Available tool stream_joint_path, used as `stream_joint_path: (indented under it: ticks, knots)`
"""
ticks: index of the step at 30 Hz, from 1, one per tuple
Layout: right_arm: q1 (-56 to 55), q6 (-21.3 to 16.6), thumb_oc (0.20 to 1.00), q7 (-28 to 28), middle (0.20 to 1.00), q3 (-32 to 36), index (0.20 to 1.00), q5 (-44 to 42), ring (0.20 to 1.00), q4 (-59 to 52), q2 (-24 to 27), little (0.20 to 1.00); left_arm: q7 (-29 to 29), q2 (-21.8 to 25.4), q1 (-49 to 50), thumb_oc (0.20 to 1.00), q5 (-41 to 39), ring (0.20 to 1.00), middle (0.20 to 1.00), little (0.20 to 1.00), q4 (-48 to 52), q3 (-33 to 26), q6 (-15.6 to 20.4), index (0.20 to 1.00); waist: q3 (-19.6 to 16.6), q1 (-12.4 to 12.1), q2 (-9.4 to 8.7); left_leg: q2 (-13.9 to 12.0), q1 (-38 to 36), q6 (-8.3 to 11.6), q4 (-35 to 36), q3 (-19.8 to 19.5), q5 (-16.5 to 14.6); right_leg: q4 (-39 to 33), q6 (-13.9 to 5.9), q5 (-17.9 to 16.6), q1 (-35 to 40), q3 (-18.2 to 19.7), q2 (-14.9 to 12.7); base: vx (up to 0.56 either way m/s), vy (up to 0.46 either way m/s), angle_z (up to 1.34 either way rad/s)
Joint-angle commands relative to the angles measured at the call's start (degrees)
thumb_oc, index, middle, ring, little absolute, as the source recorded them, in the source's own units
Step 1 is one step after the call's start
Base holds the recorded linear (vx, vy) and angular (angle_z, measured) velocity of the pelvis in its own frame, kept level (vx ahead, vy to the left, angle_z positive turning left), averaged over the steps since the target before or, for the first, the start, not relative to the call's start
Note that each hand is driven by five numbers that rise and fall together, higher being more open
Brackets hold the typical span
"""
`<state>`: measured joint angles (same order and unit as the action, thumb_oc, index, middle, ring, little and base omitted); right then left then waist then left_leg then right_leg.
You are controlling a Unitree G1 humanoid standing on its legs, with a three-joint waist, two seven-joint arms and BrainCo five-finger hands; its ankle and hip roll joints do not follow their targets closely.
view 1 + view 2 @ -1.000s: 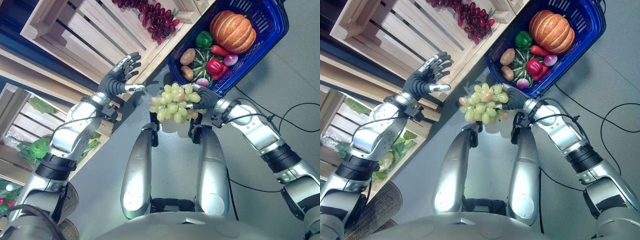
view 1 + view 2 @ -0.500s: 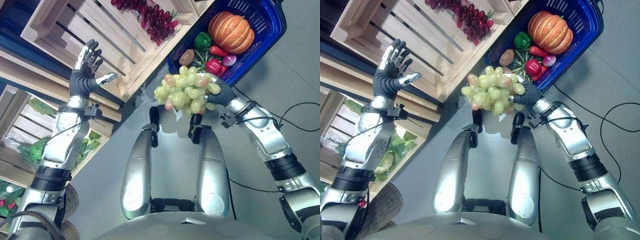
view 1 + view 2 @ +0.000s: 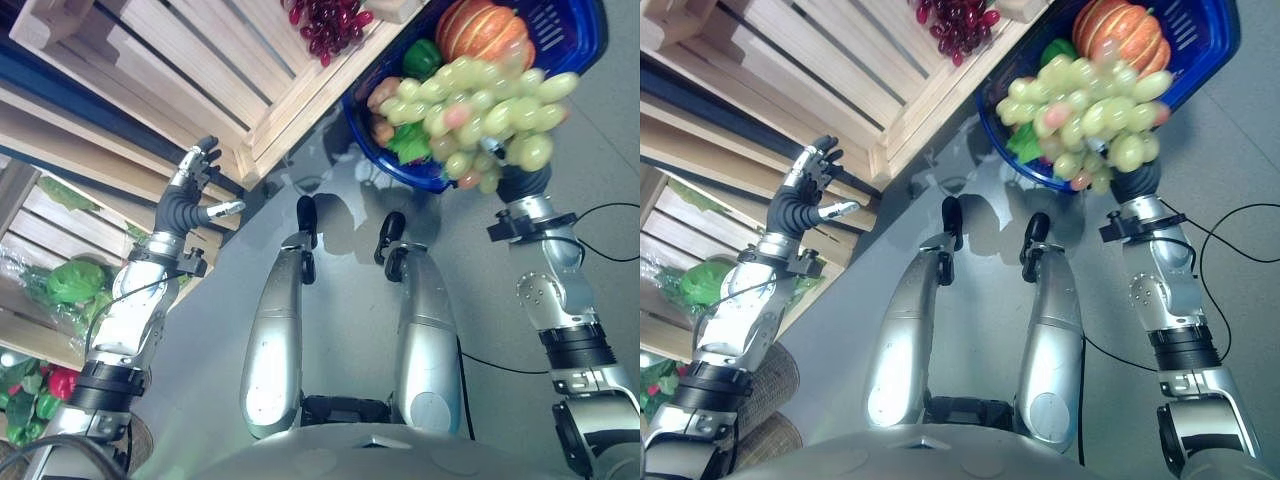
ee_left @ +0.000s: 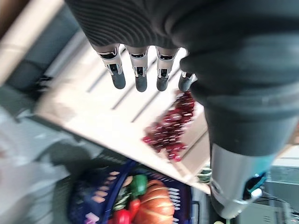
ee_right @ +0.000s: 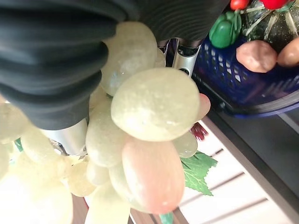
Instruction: Pick up fruits and vegetables into the basket
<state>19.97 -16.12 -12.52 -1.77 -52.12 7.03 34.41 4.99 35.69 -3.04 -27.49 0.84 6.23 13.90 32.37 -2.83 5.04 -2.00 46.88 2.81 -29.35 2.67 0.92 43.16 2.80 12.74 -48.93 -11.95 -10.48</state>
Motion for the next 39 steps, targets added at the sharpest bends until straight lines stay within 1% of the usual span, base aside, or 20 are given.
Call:
stream_joint_path:
  ticks: [1,2,3,6,8,9,11,15,18,20,23,24,26,30,35,36,39]
  knots:
    - [2.2,-4.8,0.200,1.1,0.200,2.9,0.200,-5.2,0.200,-1.2,1.3,0.200,2.1,1.0,1.9,1.000,-3.6,1.000,1.000,1.000,1.3,0.9,1.3,1.000,-2.6,0.0,2.08,2.9,-0.3,-5.50,-4.4,5.1,-9.0,-3.1,-3.50,-3.8,-0.9,-1.2,2.5,0.00,-0.020,0.04]
    - [2.7,-4.8,0.200,1.4,0.200,3.2,0.200,-6.2,0.200,-0.3,1.5,0.200,2.5,1.1,2.0,1.000,-4.0,1.000,1.000,1.000,1.1,1.3,0.8,1.000,-2.6,-0.2,2.26,3.0,0.2,-5.51,-4.4,4.9,-8.9,-3.0,-3.51,-3.9,-1.4,-1.2,2.4,-0.01,-0.061,0.07]
    - [4.6,-4.2,0.200,3.3,0.200,3.8,0.200,-8.3,0.200,2.0,2.5,0.200,2.3,1.6,2.1,1.000,-4.9,1.000,1.000,1.000,0.3,2.5,-1.8,1.000,-2.6,-0.8,2.98,3.1,1.9,-5.53,-4.3,4.4,-8.5,-2.7,-3.54,-4.1,-3.1,-1.5,2.2,-0.02,-0.078,0.09]
    - [7.0,-2.7,0.200,4.7,0.200,4.6,0.200,-10.0,0.200,4.7,3.9,0.200,1.1,2.6,2.2,1.000,-3.7,1.000,1.000,1.000,-0.7,3.7,-3.3,1.000,-2.6,-1.6,3.87,3.3,4.0,-5.51,-4.4,3.8,-8.0,-2.0,-3.56,-4.2,-5.3,-1.4,2.1,-0.01,-0.057,0.09]
    - [8.3,-1.8,0.200,5.1,0.200,4.7,0.200,-10.9,0.200,6.2,4.4,0.200,0.7,2.8,1.9,1.000,-3.8,1.000,1.000,1.000,-1.5,4.4,-3.4,1.000,-2.6,-1.9,4.28,3.4,5.1,-5.45,-4.4,3.5,-7.7,-1.6,-3.50,-4.2,-6.3,-1.4,2.0,-0.01,-0.046,0.08]
    - [10.2,-0.7,0.200,6.1,0.200,4.8,0.200,-12.2,0.200,9.2,5.6,0.200,-0.3,2.9,1.8,1.000,-4.1,1.000,1.000,1.000,-3.4,5.3,-4.3,1.000,-2.6,-2.4,4.96,3.4,6.6,-5.38,-4.5,3.2,-7.4,-0.9,-3.45,-4.1,-7.9,-1.5,1.7,0.00,-0.060,0.03]
    - [12.0,0.2,0.200,6.7,0.200,4.8,0.200,-13.4,0.200,12.1,6.4,0.200,-0.7,3.0,1.6,1.000,-3.8,1.000,1.000,1.000,-5.3,6.1,-3.5,1.000,-2.6,-2.8,5.41,3.4,7.8,-5.35,-4.6,2.8,-7.1,-0.1,-3.32,-4.0,-9.2,-1.4,1.7,0.00,-0.067,0.04]
    - [15.6,3.2,0.200,10.6,0.200,5.1,0.200,-15.7,0.200,17.1,8.2,0.200,-2.8,2.6,1.7,1.000,-4.6,1.000,1.000,1.000,-9.7,7.7,-3.4,1.000,-2.6,-3.5,6.39,3.4,10.3,-5.13,-4.7,2.1,-6.5,0.9,-3.09,-3.7,-11.8,-1.3,1.6,0.01,-0.056,0.05]
    - [17.8,5.0,0.200,12.2,0.200,5.3,0.200,-16.4,0.200,20.7,9.4,0.200,-3.2,1.8,2.1,1.000,-3.8,1.000,1.000,1.000,-12.5,8.8,-2.1,1.000,-2.6,-3.8,7.08,3.3,12.1,-5.00,-4.8,1.9,-6.2,1.7,-2.87,-3.6,-13.8,-1.1,1.6,0.01,-0.028,0.04]
    - [19.6,7.4,0.200,13.8,0.200,5.4,0.200,-17.7,0.200,23.2,10.4,0.200,-3.8,1.0,2.8,1.000,-3.0,1.000,1.000,1.000,-14.3,10.2,-0.5,1.000,-2.6,-4.2,7.93,3.4,14.1,-4.83,-5.4,1.7,-6.1,2.9,-2.62,-3.2,-16.1,-0.8,1.4,0.00,0.000,0.00]
    - [21.2,9.2,0.200,15.5,0.200,5.2,0.200,-18.7,0.200,26.1,11.1,0.200,-4.8,0.5,2.9,1.000,-2.6,1.000,1.000,1.000,-15.8,11.3,0.7,1.000,-2.6,-4.4,8.33,3.5,15.7,-4.76,-5.8,1.5,-6.0,4.0,-2.47,-2.9,-17.9,-0.5,1.4,0.00,0.000,0.00]
    - [21.6,9.9,0.200,15.7,0.200,5.2,0.200,-19.5,0.200,27.0,11.3,0.200,-4.9,0.4,2.9,1.000,-2.7,1.000,1.000,1.000,-16.1,11.5,0.9,1.000,-2.6,-4.4,8.42,3.5,16.1,-4.75,-5.9,1.4,-6.0,4.1,-2.42,-2.8,-18.3,-0.5,1.4,0.02,-0.022,0.04]
    - [23.4,12.7,0.200,15.7,0.200,4.9,0.200,-23.4,0.200,31.0,12.0,0.200,-5.1,-0.3,2.9,1.000,-2.9,1.000,1.000,1.000,-17.7,12.4,2.3,1.000,-2.6,-4.8,8.83,3.7,17.7,-4.86,-6.1,1.2,-5.9,5.0,-2.18,-2.5,-20.1,-0.4,1.4,0.01,-0.033,0.03]
    - [24.6,15.8,0.200,15.3,0.200,4.4,0.200,-27.7,0.200,34.6,12.0,0.200,-6.2,-0.4,2.9,1.000,-2.1,1.000,1.000,1.000,-17.6,13.6,3.5,1.000,-2.6,-5.1,9.14,3.9,18.8,-4.89,-6.2,0.7,-5.8,5.5,-1.99,-2.4,-21.3,-0.3,1.4,0.00,-0.028,0.01]
    - [24.6,18.1,0.200,15.1,0.200,4.2,0.200,-29.9,0.200,37.2,12.2,0.200,-7.3,-0.1,3.0,1.000,-1.4,1.000,1.000,1.000,-16.6,14.1,4.0,1.000,-2.6,-5.4,9.21,4.2,19.3,-4.90,-6.1,0.3,-5.7,5.5,-1.99,-2.4,-21.8,-0.3,1.6,0.00,-0.037,0.04]
    - [24.6,18.9,0.200,14.2,0.200,4.1,0.200,-30.3,0.200,38.0,12.4,0.200,-7.5,0.1,3.0,1.000,-1.4,1.000,1.000,1.000,-16.2,14.2,4.2,1.000,-2.6,-5.4,9.26,4.2,19.5,-4.91,-6.1,0.3,-5.7,5.6,-1.98,-2.5,-21.9,-0.3,1.6,0.00,0.000,0.00]
    - [24.7,19.4,0.200,13.4,0.200,4.2,0.200,-30.9,0.200,38.9,12.6,0.200,-7.8,0.2,3.0,1.000,-1.3,1.000,1.000,1.000,-15.7,14.3,4.2,1.000,-2.6,-5.5,9.32,4.3,19.4,-4.84,-6.0,0.2,-5.6,5.5,-2.00,-2.6,-21.9,-0.4,1.6,0.00,0.000,0.00]
